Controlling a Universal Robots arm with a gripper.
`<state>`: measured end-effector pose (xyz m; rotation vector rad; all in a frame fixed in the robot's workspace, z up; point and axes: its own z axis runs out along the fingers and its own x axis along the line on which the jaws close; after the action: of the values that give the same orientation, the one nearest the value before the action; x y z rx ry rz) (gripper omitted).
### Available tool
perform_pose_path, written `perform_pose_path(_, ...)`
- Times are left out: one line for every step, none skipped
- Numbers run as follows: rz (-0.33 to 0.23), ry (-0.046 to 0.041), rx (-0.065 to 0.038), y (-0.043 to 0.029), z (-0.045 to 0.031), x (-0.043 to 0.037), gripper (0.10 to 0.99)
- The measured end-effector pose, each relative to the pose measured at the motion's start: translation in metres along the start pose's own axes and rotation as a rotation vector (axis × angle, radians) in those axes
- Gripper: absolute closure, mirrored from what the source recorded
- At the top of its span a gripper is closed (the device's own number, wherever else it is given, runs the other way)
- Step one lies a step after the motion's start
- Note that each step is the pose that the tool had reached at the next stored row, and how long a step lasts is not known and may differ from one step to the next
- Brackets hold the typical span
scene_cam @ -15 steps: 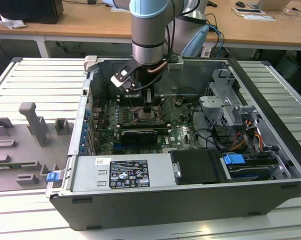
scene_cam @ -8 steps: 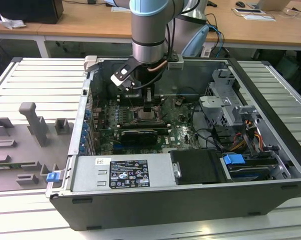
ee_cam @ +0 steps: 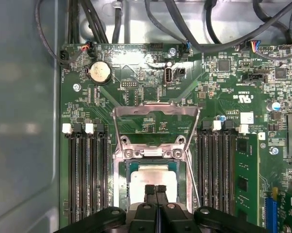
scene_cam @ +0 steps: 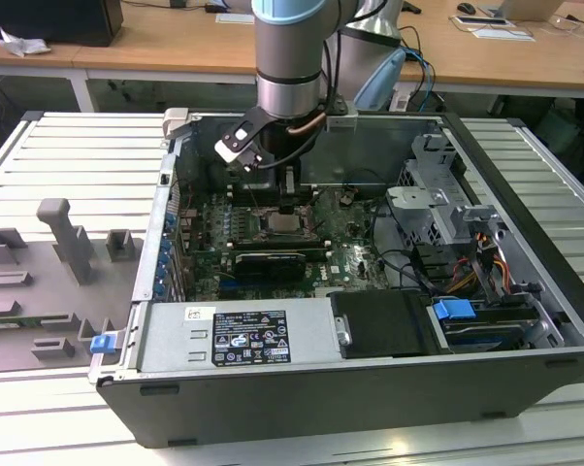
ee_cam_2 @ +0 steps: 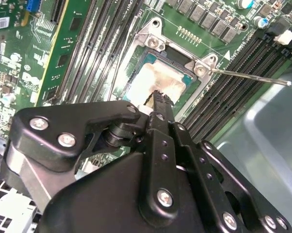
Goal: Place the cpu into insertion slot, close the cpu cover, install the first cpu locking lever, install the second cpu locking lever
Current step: 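Close the cpu cover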
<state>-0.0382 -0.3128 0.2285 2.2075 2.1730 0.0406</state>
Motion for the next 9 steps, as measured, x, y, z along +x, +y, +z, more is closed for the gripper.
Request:
perform_pose_path(0.000, 0.0000, 0.000, 0.0001, -0.0022, 0.0000, 0.980)
perform_pose_path(0.000, 0.0000, 0.000, 0.0002, -0.0050, 0.0000, 0.980)
perform_pose_path(0.000, 0.0000, 0.000, 0.0006, -0.0129, -0.0001, 0.980)
perform_pose_path(0.000, 0.0000, 0.000, 0.0009, -0.0186, -0.0001, 0.980)
perform_pose_path(0.000, -0.0001, 0.000, 0.0012, -0.0251, -0.0002, 0.980)
perform_pose_path(0.000, -0.0001, 0.000, 0.0014, -0.0294, -0.0003, 0.980)
perform_pose_path(0.000, -0.0003, 0.000, 0.0015, -0.0316, -0.0003, 0.980)
perform_pose_path(0.000, 0.0001, 0.000, 0.0020, -0.0323, -0.0002, 0.980)
perform_pose_path(0.000, 0.0001, 0.000, 0.0026, -0.0323, -0.0003, 0.980)
